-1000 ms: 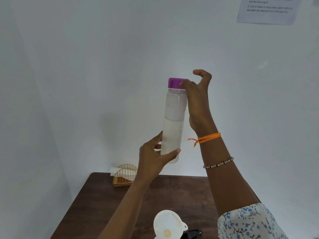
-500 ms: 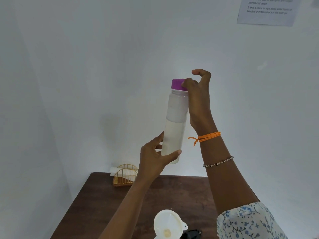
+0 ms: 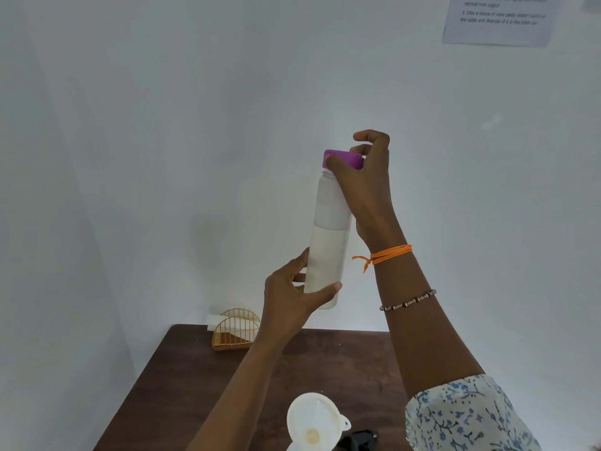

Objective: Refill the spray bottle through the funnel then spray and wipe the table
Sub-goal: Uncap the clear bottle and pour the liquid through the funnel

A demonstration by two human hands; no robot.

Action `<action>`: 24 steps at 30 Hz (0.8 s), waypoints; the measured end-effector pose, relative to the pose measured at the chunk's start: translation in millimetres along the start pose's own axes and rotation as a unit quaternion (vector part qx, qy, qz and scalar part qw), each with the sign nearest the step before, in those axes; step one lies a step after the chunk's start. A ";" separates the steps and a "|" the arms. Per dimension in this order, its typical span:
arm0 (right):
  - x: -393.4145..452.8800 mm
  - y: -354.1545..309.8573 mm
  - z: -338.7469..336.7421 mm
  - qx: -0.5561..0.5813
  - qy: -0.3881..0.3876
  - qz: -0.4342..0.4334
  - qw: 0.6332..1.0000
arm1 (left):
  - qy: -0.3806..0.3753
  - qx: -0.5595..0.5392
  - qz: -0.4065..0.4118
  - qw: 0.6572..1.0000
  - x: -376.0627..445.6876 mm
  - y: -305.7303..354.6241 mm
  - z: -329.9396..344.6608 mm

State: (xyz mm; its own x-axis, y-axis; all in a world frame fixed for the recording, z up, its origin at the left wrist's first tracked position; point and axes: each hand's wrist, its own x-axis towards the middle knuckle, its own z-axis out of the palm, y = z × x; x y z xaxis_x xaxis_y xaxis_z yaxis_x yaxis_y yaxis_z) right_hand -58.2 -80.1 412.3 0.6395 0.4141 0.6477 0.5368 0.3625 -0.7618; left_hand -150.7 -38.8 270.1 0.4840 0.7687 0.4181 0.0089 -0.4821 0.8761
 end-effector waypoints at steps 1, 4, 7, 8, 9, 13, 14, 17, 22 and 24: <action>0.1 0.6 0.1 -0.024 0.006 -0.003 1.000 | 0.000 0.000 0.000 1.000 -0.2 0.5 0.4; 0.8 3.8 -3.1 -0.050 0.009 0.006 0.999 | -0.001 -0.002 0.001 1.000 -0.6 1.0 1.6; 2.2 5.4 -6.2 -0.011 0.001 0.032 0.999 | 0.000 0.000 -0.001 1.000 -0.5 -0.8 2.4; 2.7 4.9 -6.8 0.003 -0.003 0.042 0.999 | 0.001 -0.001 -0.001 1.000 -0.4 -1.3 2.8; 3.1 4.3 -7.0 0.018 -0.008 0.051 0.998 | 0.001 -0.003 0.000 1.000 -0.3 -1.7 3.3; 6.5 3.3 -10.0 0.064 -0.023 0.074 0.995 | -0.006 -0.007 0.006 1.000 -0.6 -2.3 5.8; 6.4 2.8 -11.3 0.096 -0.031 0.088 0.991 | -0.008 -0.007 0.007 1.000 -0.7 -2.4 6.5; 5.4 -0.7 -15.7 0.259 -0.042 0.145 0.954 | -0.011 -0.009 0.009 1.000 -1.0 -2.7 8.0; 3.7 7.6 -28.7 0.443 -0.005 0.224 0.868 | -0.011 -0.010 0.012 1.000 -3.0 -4.6 8.5; -2.7 14.3 -33.4 0.462 -0.004 0.235 0.855 | -0.010 -0.008 0.012 1.000 -3.8 -6.0 8.1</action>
State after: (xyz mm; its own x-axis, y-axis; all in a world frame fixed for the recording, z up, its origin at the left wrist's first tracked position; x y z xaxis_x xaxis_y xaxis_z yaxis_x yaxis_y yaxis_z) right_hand -34.0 -103.9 399.3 0.6600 0.6995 0.2740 -0.4452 0.6580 -0.6073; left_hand -145.5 -42.2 261.3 0.5016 0.7478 0.4350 -0.0171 -0.4942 0.8692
